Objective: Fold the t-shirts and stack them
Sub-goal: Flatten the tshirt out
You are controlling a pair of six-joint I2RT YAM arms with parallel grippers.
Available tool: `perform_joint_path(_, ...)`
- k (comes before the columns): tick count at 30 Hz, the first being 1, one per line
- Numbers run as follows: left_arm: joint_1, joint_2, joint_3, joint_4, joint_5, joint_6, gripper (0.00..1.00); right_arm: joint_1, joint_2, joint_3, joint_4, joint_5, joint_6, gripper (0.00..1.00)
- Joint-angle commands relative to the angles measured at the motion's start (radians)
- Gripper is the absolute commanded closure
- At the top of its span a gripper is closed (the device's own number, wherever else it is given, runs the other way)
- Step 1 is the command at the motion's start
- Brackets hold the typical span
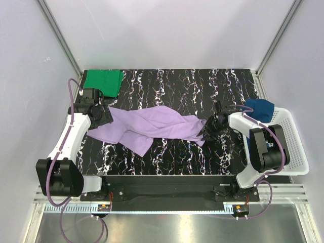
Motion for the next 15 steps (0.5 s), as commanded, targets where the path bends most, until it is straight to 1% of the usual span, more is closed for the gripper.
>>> perform_joint_path(1, -0.002, -0.007, 0.042, 0.009, -0.010, 0.013, 0.30, 0.001, -0.026, -0.014, 0.024, 0.041, -0.002, 0.59)
perform_joint_path(8, -0.003, 0.002, 0.048, 0.009, -0.006, 0.013, 0.30, -0.007, 0.034, 0.015, 0.046, 0.059, -0.013, 0.60)
perform_joint_path(15, -0.003, 0.008, 0.045, 0.010, -0.009, 0.011, 0.30, -0.025, 0.063, 0.083, 0.017, 0.095, -0.046, 0.61)
